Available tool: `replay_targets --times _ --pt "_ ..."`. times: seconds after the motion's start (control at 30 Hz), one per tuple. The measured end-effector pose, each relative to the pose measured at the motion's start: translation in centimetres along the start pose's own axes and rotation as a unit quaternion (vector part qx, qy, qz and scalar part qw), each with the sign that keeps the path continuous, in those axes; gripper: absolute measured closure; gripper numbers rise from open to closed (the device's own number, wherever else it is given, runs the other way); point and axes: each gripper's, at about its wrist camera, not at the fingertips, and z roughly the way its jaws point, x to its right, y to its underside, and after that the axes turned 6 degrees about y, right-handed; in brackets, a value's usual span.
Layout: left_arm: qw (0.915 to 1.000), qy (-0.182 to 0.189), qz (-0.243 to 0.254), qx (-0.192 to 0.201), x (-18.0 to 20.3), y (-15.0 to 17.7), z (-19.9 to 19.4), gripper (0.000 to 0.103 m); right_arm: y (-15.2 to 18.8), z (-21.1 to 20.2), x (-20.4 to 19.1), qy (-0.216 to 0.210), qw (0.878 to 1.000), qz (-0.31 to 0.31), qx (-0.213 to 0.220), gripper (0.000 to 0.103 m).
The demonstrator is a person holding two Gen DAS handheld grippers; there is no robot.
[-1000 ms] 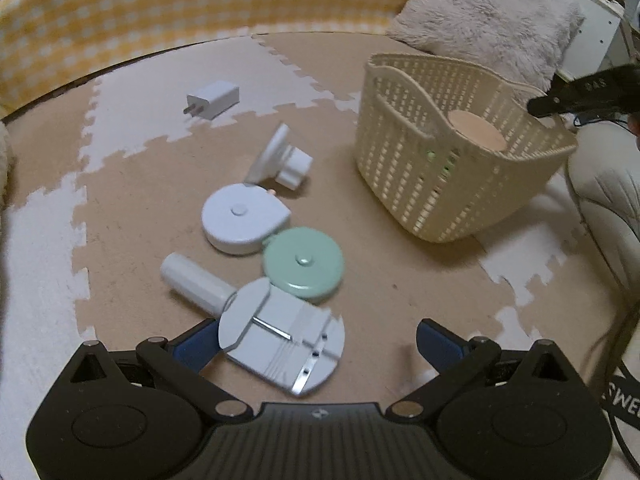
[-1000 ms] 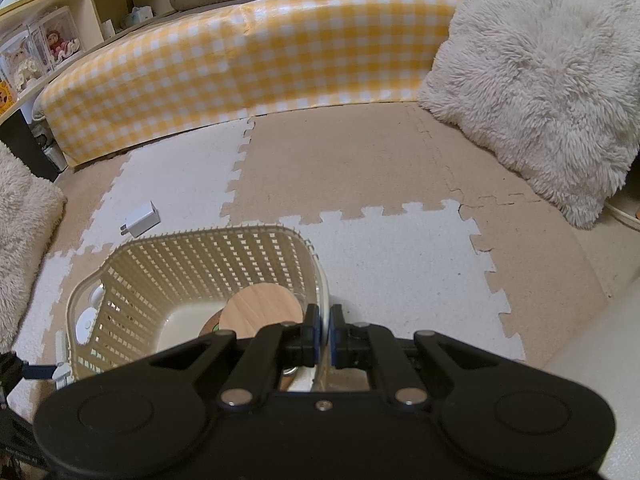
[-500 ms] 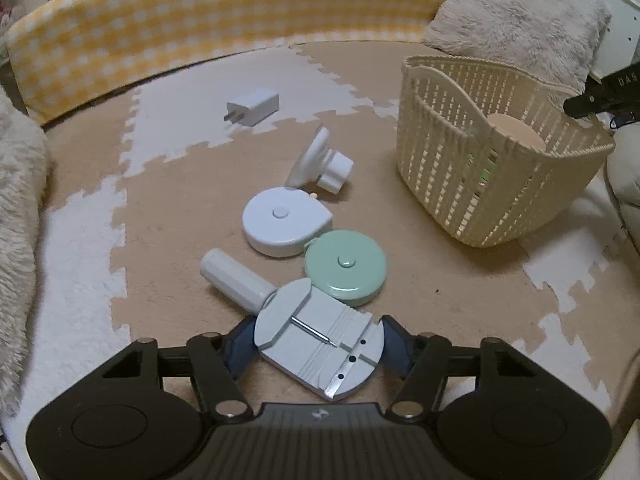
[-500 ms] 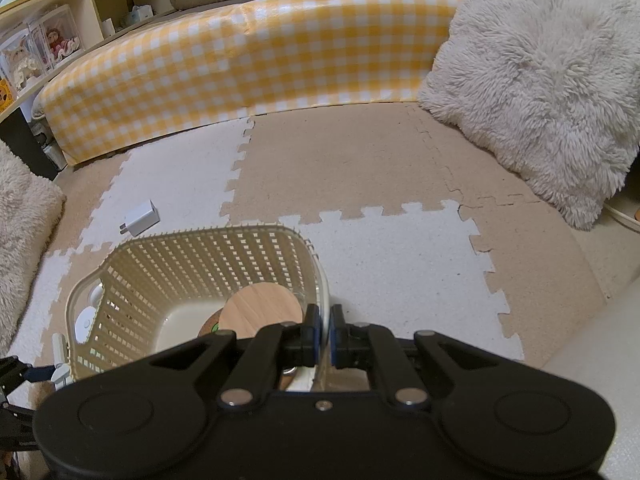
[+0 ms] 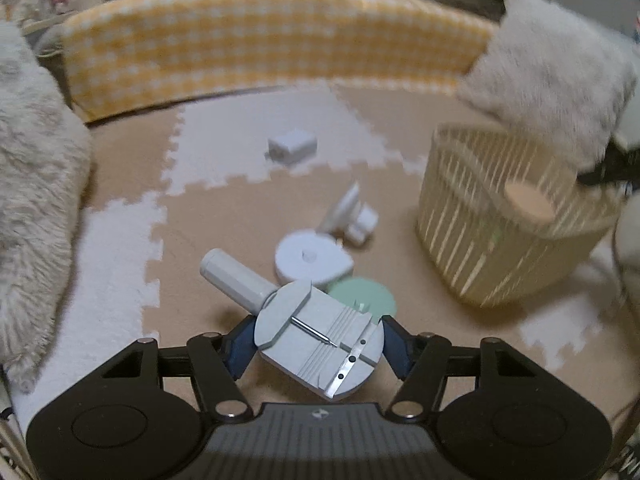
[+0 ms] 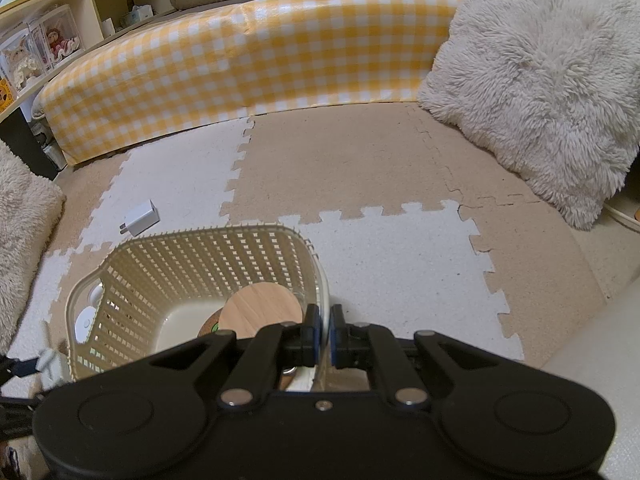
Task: Organize rigid objects
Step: 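Carry the white stand into the basket and open the left tool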
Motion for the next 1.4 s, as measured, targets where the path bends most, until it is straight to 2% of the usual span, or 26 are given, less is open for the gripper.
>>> replay_targets --times 0.1,0.2,0.33,0.43,0.6,0.73,0.93,1.03,1.4 --pt "0.9993 0.014 -0.012 0.031 0.9 -1.1 -1.7 0.038 0.0 0.0 0.0 0.001 1.0 -0.001 0.0 0.098" --pt "0.9976 0.043 -0.012 0.054 2.6 -2.4 -3.1 0.038 0.0 0.0 0.0 0.0 1.0 0.0 0.0 0.098" --pt "0.9941 0.084 -0.005 0.069 5.5 -4.2 -4.1 0.038 0.0 0.0 0.0 0.001 1.0 0.0 0.0 0.098" --pt "0.99 0.119 0.021 0.073 7.7 -5.4 -3.9 0.038 0.0 0.0 0.0 0.0 1.0 0.0 0.0 0.098" --pt "0.9826 0.144 0.11 0.041 11.0 -7.6 -1.8 0.038 0.0 0.0 0.0 0.0 1.0 0.001 0.0 0.098" --pt "0.9785 0.146 0.145 0.004 12.5 -9.0 0.5 0.038 0.0 0.0 0.0 -0.002 1.0 0.001 0.001 0.098" --pt "0.979 0.157 0.124 -0.036 12.9 -10.3 3.2 0.039 0.1 0.0 0.0 -0.002 1.0 0.0 0.001 0.097" --pt "0.9809 0.159 0.101 -0.046 12.7 -10.1 3.6 0.04 0.1 0.1 -0.1 -0.003 1.0 0.001 0.0 0.098" --pt "0.9801 0.169 0.073 -0.075 12.6 -9.3 3.5 0.04 0.1 0.1 -0.1 -0.003 1.0 0.001 0.0 0.098"
